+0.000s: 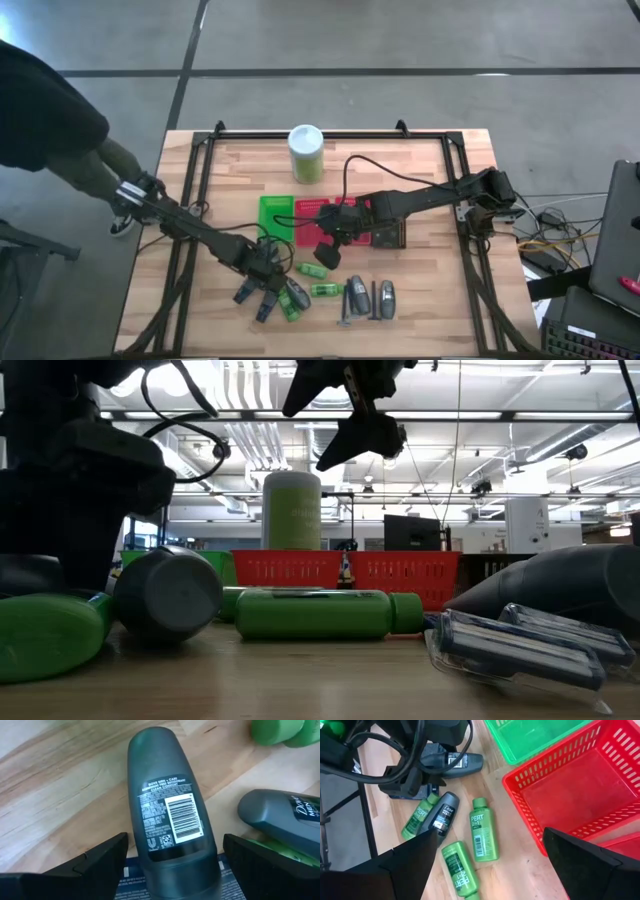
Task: Pick & Place Travel size toiletries
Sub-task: Put the black deodorant into the green bin
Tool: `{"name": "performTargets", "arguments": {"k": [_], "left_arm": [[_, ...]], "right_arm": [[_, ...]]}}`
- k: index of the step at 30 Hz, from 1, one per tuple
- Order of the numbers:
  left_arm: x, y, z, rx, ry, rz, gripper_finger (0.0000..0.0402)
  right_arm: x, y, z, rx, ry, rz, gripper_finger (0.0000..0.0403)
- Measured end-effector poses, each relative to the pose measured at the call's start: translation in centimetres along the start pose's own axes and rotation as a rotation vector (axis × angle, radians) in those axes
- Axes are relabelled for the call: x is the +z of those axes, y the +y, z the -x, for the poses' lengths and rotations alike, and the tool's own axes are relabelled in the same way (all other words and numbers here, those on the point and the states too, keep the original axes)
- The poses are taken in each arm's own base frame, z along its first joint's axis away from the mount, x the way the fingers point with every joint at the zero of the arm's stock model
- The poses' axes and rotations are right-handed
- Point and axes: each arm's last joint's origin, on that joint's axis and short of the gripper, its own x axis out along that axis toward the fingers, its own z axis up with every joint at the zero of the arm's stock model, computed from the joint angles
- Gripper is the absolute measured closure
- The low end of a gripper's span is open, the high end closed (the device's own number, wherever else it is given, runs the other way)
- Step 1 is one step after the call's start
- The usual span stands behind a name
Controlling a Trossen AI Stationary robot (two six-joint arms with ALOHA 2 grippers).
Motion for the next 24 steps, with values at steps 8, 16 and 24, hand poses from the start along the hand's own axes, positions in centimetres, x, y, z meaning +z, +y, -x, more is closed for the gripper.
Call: {"name": "performTargets", "arguments": {"k": [8,16,24], "left_arm": [[0.04,0.09,-0.15,0.011,0.010,-0.018,0.0069],[0.07,0.24,-0.69,0.042,0.018,-0.030,0.0086],[0.07,0.28,-0.68,0.047,0.017,-0.032,0.0106]], "right_arm": [[0.01,-0.01,0.00,-0.002,-0.002,0.013,0.0070],[0.00,-0.02,-0.01,-0.002,-0.001,0.021,0.0074],[-0.01,-0.02,-0.01,-0.003,-0.001,0.032,0.0051]]}}
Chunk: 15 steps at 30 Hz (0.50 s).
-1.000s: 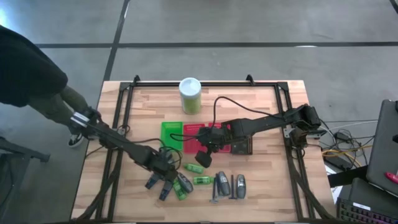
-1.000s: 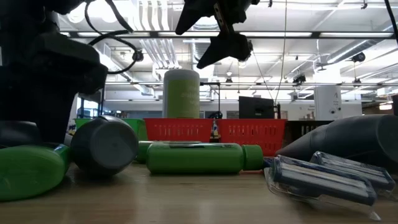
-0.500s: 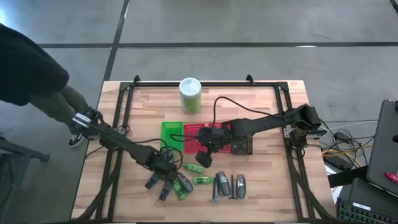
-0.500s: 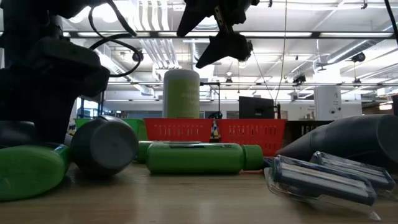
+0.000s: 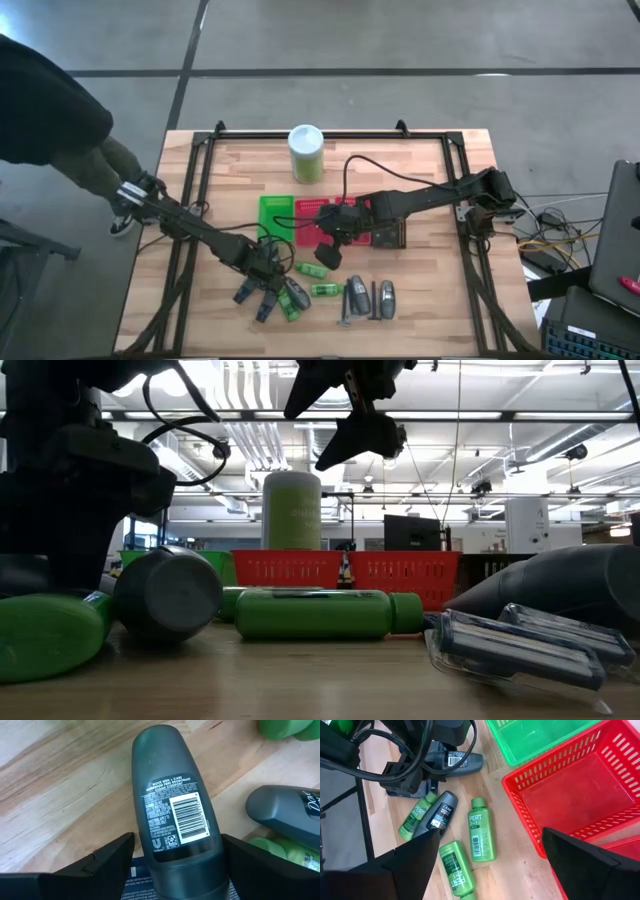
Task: Pick & Place Travel size toiletries
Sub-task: Put the black deodorant into the green bin
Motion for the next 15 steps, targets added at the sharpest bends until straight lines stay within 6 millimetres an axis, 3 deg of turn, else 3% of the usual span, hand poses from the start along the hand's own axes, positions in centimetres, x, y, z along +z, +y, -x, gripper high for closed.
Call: {"name": "performTargets", "arguments": {"k": [10,15], "left_arm": [[0.20,-0.53,0.57,0.020,-0.030,-0.037,0.0166],[0.29,-0.58,0.57,0.016,-0.046,-0.036,0.0177]], "right_arm": [[0.03,0.03,0.21,0.003,-0.003,0.016,0.0054],[0.04,0.03,0.23,0.003,-0.004,0.015,0.0067]]}}
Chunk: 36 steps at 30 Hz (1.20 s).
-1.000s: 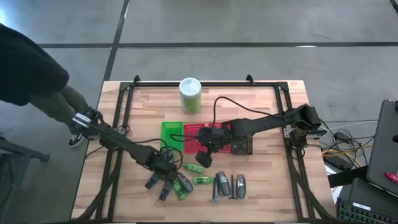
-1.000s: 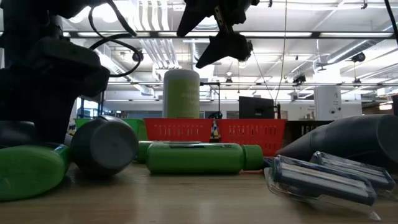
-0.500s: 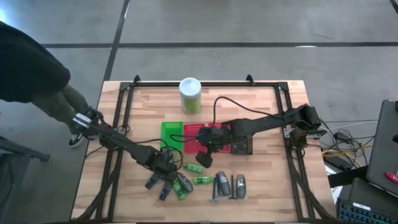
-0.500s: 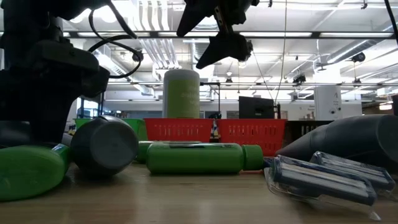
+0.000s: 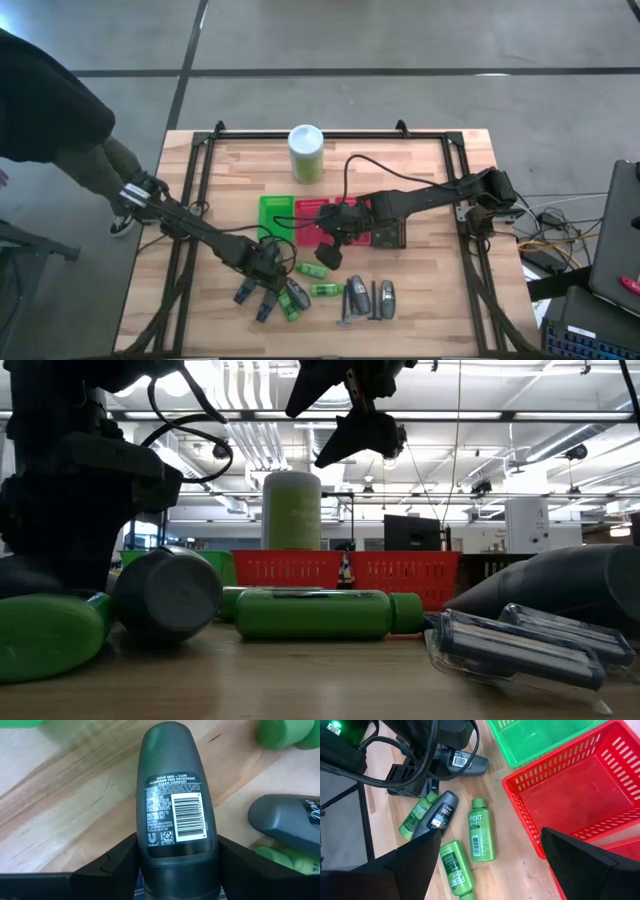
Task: Pick & Place Travel size toiletries
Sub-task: Put the black deodorant into the green bin
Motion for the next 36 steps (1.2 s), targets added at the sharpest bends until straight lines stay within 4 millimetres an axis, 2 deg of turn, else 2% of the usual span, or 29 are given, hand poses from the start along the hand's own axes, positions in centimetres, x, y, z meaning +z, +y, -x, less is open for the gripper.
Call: {"name": "performTargets", "arguments": {"k": [8,13,17,24,27,31,36], "left_arm": [[0.1,-0.5,0.5,-0.019,-0.004,-0.006,0.0176],[0.3,-1.0,1.7,-0.018,-0.005,-0.008,0.0176],[0.4,-1.4,3.4,0.035,-0.001,-0.028,0.0176],[1.1,-2.3,7.9,0.033,-0.085,-0.065,0.0176],[1.6,-1.7,10.0,-0.006,-0.176,-0.037,0.0176],[2.6,0.0,12.4,-0.053,-0.298,0.026,0.0176],[4.7,2.7,13.6,-0.075,-0.371,0.087,0.0177]], "right_arm": [[0.0,0.0,0.0,-0.001,0.001,0.002,0.0076],[-0.1,0.0,0.0,-0.005,0.006,0.002,0.0065],[-0.1,0.0,0.0,-0.005,0.006,0.006,0.0050],[-0.1,0.0,0.4,-0.005,0.006,0.026,0.0040],[0.0,0.1,1.3,0.001,-0.008,0.044,0.0039],[0.2,0.2,3.4,0.020,-0.038,0.045,0.0039],[0.4,0.2,5.3,0.015,-0.077,0.039,0.0039]]}}
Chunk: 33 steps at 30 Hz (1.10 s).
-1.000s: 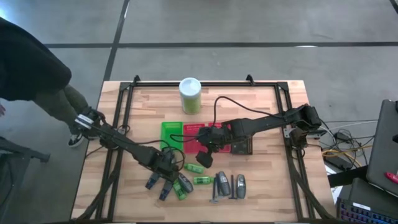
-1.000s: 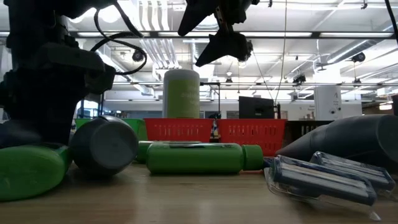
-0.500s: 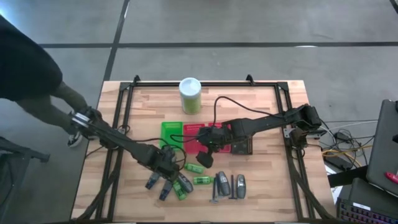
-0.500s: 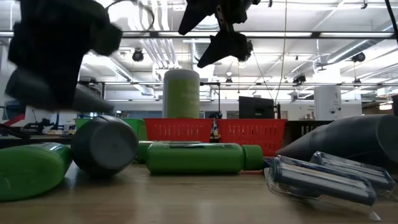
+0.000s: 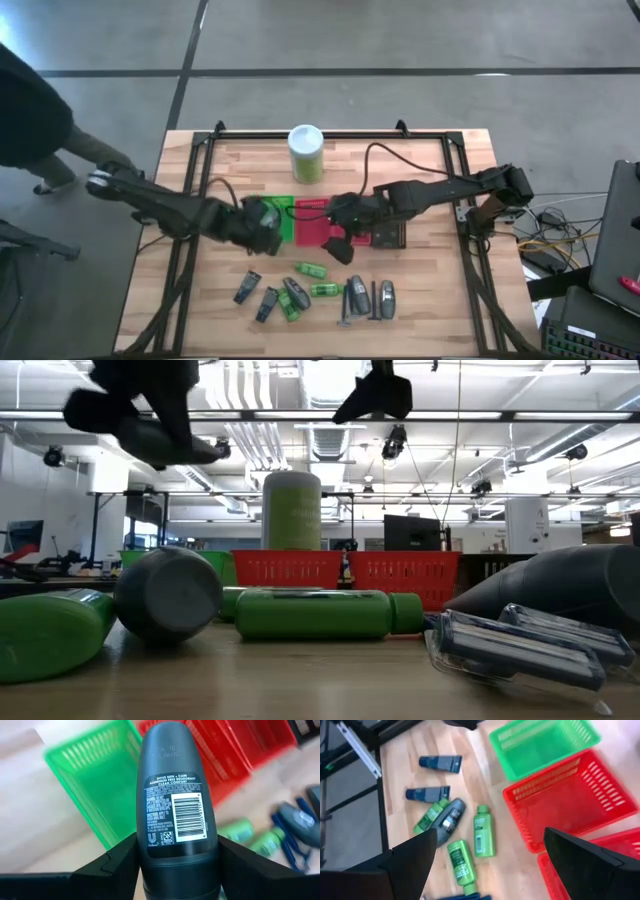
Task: Pick & Place Travel size toiletries
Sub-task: Put the black deodorant into the green bin
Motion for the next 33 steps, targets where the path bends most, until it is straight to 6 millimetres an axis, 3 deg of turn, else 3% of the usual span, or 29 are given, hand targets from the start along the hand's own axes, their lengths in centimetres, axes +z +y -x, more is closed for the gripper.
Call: {"name": "performTargets", "arguments": {"k": [6,10,21,28,33], "left_arm": [[2.9,2.2,-2.5,-0.021,-0.032,0.047,0.0177],[3.6,3.8,-4.5,0.025,-0.011,0.073,0.0177],[2.3,6.1,-8.8,-0.005,-0.008,0.180,0.0177],[1.7,6.8,-9.9,-0.022,-0.009,0.202,0.0175],[1.5,6.9,-10.5,-0.022,-0.010,0.214,0.0151]], "right_arm": [[0.0,-0.6,0.3,-0.053,-0.004,-0.020,0.0039],[0.0,-0.6,0.3,-0.058,-0.007,-0.036,0.0039],[-0.1,-0.7,0.4,-0.089,-0.006,-0.043,0.0039],[-0.1,-0.7,0.4,-0.090,-0.007,-0.043,0.0039],[-0.1,-0.7,0.4,-0.091,-0.007,-0.043,0.0039]]}}
